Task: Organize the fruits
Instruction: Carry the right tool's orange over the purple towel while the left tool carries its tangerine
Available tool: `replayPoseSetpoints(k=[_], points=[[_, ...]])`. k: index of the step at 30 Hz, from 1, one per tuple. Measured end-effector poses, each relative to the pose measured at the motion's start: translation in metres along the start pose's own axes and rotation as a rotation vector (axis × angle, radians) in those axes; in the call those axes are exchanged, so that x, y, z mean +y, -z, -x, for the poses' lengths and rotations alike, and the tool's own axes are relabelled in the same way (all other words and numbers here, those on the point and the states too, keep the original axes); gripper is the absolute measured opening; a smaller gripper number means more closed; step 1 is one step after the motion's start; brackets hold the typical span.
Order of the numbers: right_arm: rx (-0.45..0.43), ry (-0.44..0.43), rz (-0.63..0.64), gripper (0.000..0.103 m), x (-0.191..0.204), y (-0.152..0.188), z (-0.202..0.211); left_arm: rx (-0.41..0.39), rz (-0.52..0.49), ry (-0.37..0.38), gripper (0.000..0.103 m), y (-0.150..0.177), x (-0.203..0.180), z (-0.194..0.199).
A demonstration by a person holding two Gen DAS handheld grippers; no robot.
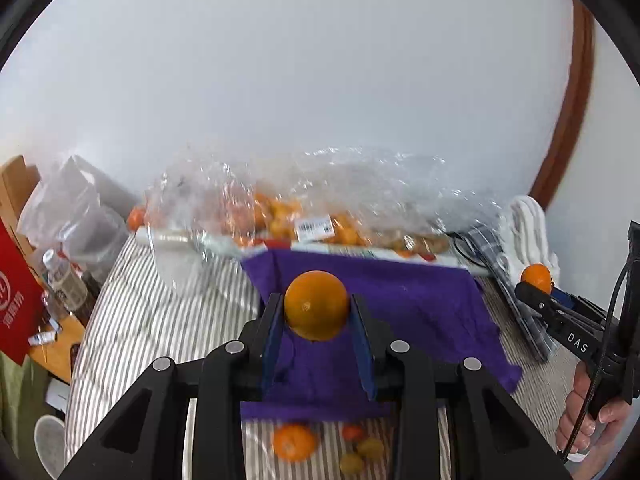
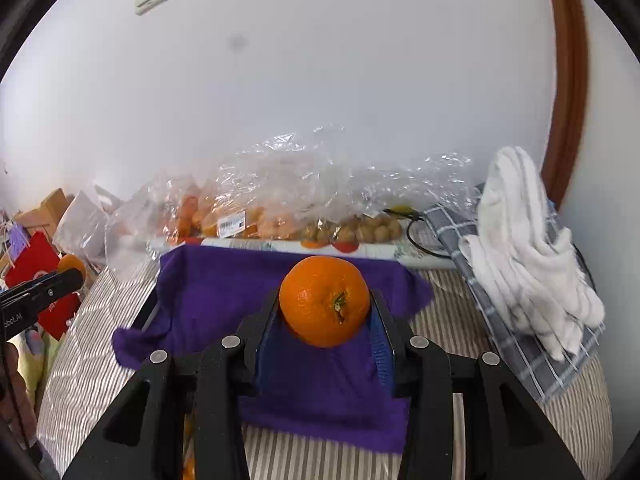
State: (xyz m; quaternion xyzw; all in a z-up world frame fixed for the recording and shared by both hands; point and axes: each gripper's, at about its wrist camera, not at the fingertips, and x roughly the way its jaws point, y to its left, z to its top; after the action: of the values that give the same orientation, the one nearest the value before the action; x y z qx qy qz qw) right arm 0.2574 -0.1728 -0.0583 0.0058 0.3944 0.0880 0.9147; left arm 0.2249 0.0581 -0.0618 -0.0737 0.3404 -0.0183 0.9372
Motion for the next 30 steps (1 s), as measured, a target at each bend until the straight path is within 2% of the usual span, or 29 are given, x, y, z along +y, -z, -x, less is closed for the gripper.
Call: replayPoseSetpoints(k=[2,8,12,16,18,30], points=[[0.011,-0.006,-0.008,0.041,-0.003,-0.007,-0.019,0.006,0.006,-0.024,0.031,-0.006,0.000,-0.016],[0.054,-0.012,-0.027,0.042,-0.008,-0.021,-0.071,0.042,0.046,-0.022,0.031,-0.022,0.000,-0.068],[0.070,-0.008,-0.018,0.042,-0.010,-0.023,-0.095,0.055,0.038,-0.042,0.031,-0.026,-0.005,-0.101],[0.138,0.002,-0.006,0.041,-0.016,-0.016,-0.122,0.095,0.045,-0.042,0.031,-0.019,-0.004,-0.134],[0.149,0.015,0.013,0.041,-0.017,-0.013,-0.130,0.142,0.033,-0.052,0.031,-0.014,-0.004,-0.149],[0.273,0.031,0.046,0.041,-0.019,0.002,-0.168,0.242,-0.040,-0.066,0.031,0.013,-0.013,-0.188]])
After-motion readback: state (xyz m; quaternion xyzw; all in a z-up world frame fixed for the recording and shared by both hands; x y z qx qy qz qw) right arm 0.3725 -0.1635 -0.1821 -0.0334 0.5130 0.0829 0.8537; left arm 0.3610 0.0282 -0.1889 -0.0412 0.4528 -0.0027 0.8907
